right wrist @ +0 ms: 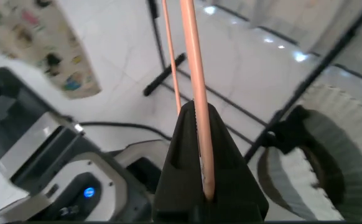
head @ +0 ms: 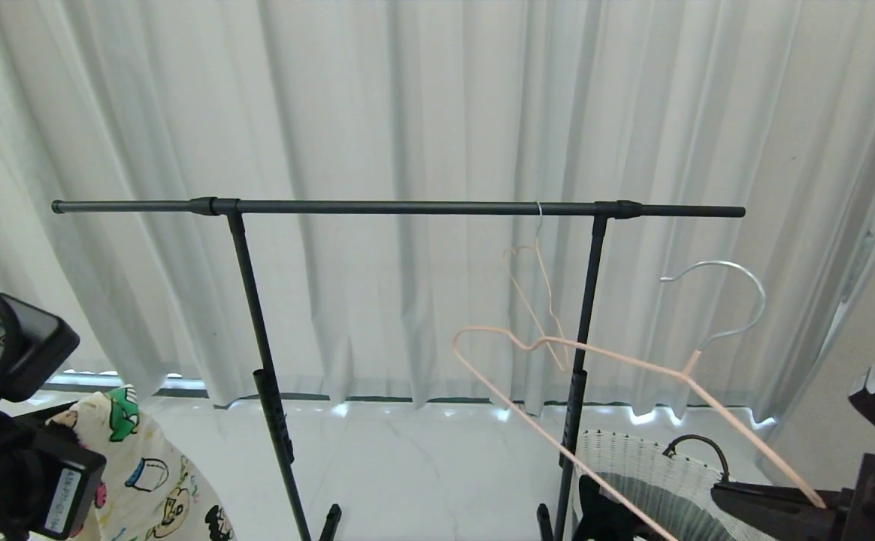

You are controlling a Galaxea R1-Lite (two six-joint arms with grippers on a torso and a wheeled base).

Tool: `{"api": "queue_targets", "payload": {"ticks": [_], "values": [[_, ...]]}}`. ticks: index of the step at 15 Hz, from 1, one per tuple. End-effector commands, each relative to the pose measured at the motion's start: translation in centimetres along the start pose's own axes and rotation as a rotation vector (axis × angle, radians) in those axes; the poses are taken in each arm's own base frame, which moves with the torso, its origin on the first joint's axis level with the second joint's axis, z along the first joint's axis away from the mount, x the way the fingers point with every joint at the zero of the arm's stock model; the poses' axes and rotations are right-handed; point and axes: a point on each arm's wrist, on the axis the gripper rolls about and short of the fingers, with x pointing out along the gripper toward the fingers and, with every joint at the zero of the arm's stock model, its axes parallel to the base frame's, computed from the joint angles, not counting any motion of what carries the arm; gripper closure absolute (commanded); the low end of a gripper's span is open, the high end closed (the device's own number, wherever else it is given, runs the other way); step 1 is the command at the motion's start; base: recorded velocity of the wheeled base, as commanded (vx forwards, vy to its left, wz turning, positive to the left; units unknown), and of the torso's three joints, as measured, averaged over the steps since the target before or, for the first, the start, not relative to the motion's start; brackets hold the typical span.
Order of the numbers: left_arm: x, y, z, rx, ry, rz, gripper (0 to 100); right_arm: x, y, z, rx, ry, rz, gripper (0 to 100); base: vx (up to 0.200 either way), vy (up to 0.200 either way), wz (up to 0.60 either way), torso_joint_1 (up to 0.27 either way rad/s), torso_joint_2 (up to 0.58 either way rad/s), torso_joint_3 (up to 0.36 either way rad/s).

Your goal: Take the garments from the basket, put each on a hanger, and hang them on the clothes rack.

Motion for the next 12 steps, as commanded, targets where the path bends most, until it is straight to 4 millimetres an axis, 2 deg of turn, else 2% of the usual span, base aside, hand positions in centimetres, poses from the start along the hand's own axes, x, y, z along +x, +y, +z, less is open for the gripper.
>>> {"api": "queue_targets", "payload": {"ticks": [1,3,4,5,7,12], "values": [[2.1,-0.6,2.8,-0.071,0.04,0.013,100,1.9,1.4,-0.6,-0.024,0.072,0.057,100,0.0,0.0,0.0,0.0,0.0,0.0],[4.1,-1.2,5.5,-0.194,0.055,0.06,100,3.1,2.4,-0.5,-0.044,0.072,0.096,100,0.0,0.0,0.0,0.0,0.0,0.0],[5.9,-1.9,7.2,-0.276,0.075,0.128,100,4.2,3.5,-0.5,-0.062,0.069,0.133,100,0.0,0.0,0.0,0.0,0.0,0.0],[7.0,-2.4,7.8,-0.31,0.088,0.165,100,4.8,4.0,-0.6,-0.07,0.07,0.15,100,0.0,0.0,0.0,0.0,0.0,0.0],[8.5,-3.3,8.6,-0.368,0.102,0.194,100,6.2,4.7,-0.5,-0.073,0.058,0.164,100,0.0,0.0,0.0,0.0,0.0,0.0],[9.8,-4.6,9.3,-0.461,0.104,0.2,100,7.2,5.4,0.4,-0.067,0.034,0.176,100,0.0,0.0,0.0,0.0,0.0,0.0]]}}
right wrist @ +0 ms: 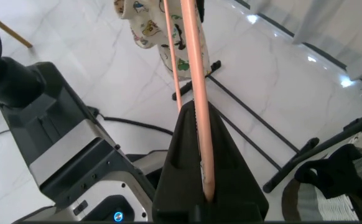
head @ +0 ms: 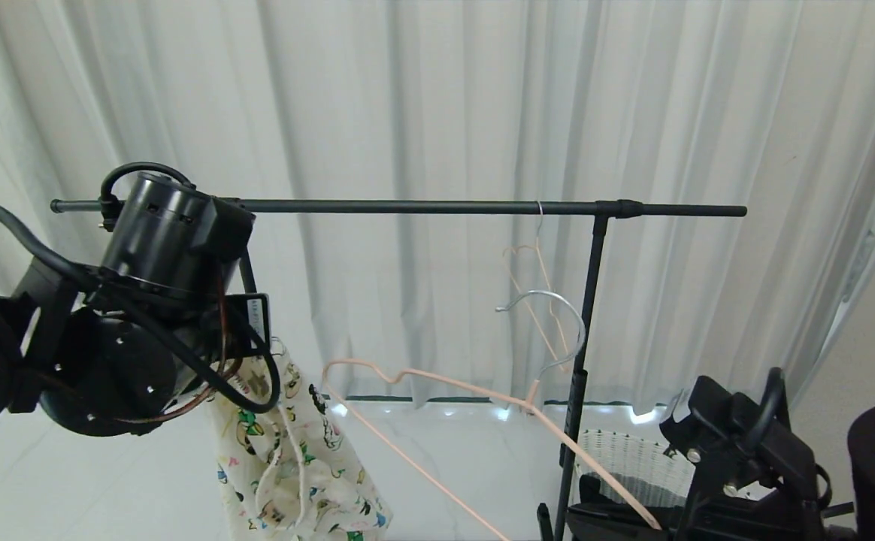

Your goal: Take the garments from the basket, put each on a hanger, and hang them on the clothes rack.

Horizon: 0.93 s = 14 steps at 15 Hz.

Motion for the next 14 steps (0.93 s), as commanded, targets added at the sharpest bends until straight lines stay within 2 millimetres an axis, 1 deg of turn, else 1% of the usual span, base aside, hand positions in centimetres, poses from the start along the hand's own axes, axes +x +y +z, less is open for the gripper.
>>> {"api": "queue_targets", "payload": {"ticks": [1,5,7,9,14], "values": [[1.2,-1.3,-0.3,0.013,0.019,0.026,100,0.5,0.1,-0.1,-0.004,0.017,-0.003,100,0.0,0.0,0.0,0.0,0.0,0.0],[2.0,-2.1,-0.1,0.018,0.025,0.041,100,0.0,0.2,0.2,-0.002,-0.009,0.013,100,0.0,0.0,0.0,0.0,0.0,0.0],[2.3,-2.6,0.4,0.011,0.017,0.037,100,-0.3,0.9,0.3,-0.011,-0.037,0.052,100,0.0,0.0,0.0,0.0,0.0,0.0],[2.1,-2.9,1.1,-0.005,0.001,0.021,100,-0.3,1.5,0.1,-0.023,-0.029,0.077,100,0.0,0.0,0.0,0.0,0.0,0.0],[1.5,-3.1,1.2,-0.006,-0.009,0.005,100,-0.1,1.2,0.2,-0.019,-0.029,0.059,100,0.0,0.0,0.0,0.0,0.0,0.0]]}}
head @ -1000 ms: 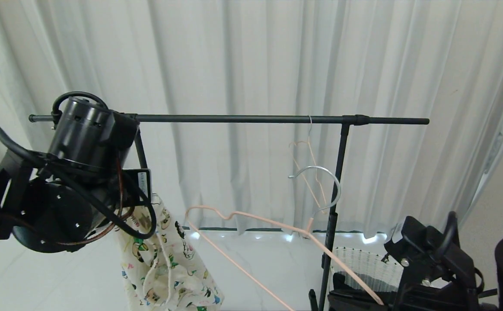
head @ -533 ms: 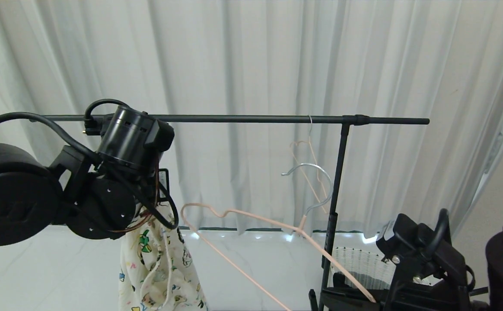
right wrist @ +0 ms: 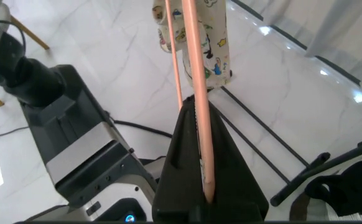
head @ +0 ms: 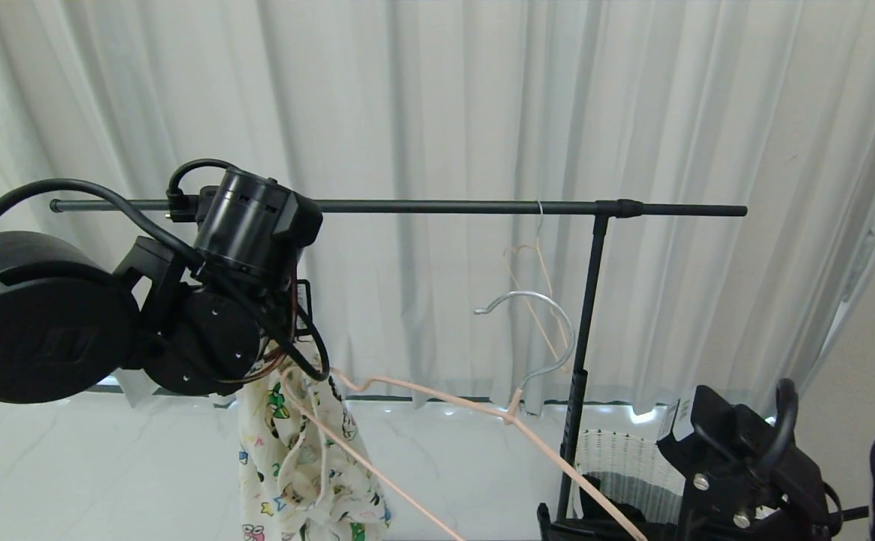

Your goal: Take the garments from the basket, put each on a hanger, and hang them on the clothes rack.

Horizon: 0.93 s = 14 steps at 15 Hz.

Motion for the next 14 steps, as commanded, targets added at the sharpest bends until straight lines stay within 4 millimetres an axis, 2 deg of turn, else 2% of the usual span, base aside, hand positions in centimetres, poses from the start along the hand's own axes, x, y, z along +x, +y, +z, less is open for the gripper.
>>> {"api": "queue_targets", "payload": {"ticks": [1,11,14], "values": [[-0.6,-0.1,0.0,0.001,-0.009,-0.016,100,0.1,-0.4,0.1,0.008,-0.006,-0.02,100,0.0,0.0,0.0,0.0,0.0,0.0],[-3.7,-2.7,-1.2,0.07,-0.033,-0.149,100,1.1,-0.8,0.6,0.015,-0.002,-0.046,100,0.0,0.0,0.0,0.0,0.0,0.0],[-5.6,-3.8,-1.8,0.102,-0.046,-0.227,100,1.4,-0.8,0.5,0.011,0.009,-0.045,100,0.0,0.0,0.0,0.0,0.0,0.0]]}}
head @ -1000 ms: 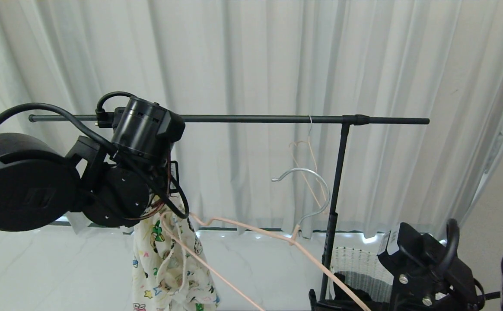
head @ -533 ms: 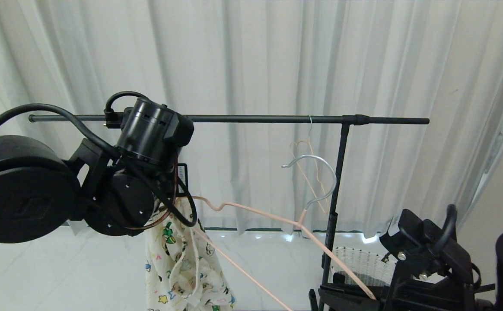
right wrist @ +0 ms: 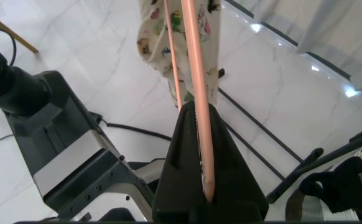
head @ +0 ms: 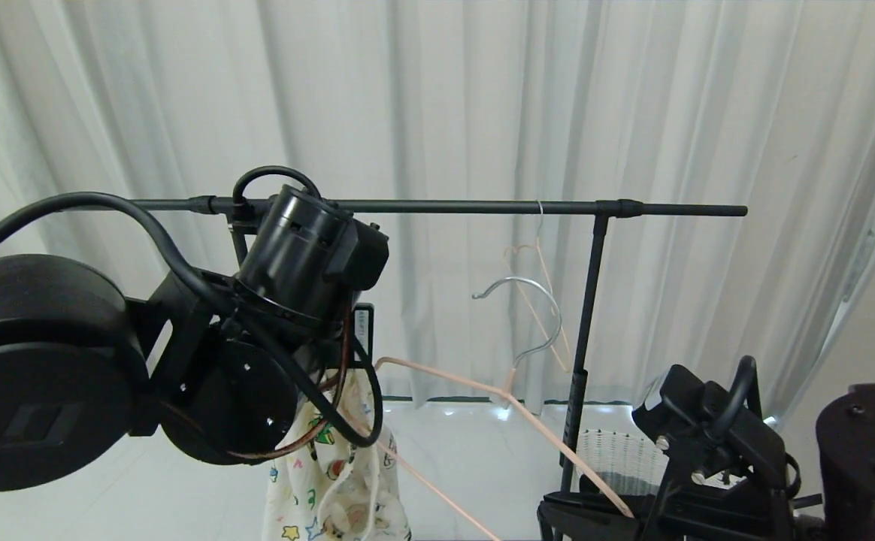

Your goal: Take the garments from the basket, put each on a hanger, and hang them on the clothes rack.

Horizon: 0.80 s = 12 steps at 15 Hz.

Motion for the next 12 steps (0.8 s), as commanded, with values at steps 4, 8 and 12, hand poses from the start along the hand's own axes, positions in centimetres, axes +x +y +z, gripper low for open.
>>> {"api": "queue_targets", "payload": {"ticks": [4,8,12], "values": [[-3.2,-1.8,-0.5,0.052,0.007,-0.227,100,0.6,0.2,0.0,-0.003,0.012,0.007,100,0.0,0.0,0.0,0.0,0.0,0.0],[-4.9,-3.1,-1.2,0.101,0.006,-0.319,100,2.1,0.5,0.4,-0.004,0.027,0.002,100,0.0,0.0,0.0,0.0,0.0,0.0],[-6.5,-4.1,-1.6,0.124,-0.008,-0.383,100,3.7,0.8,0.9,0.0,0.032,0.0,100,0.0,0.0,0.0,0.0,0.0,0.0]]}}
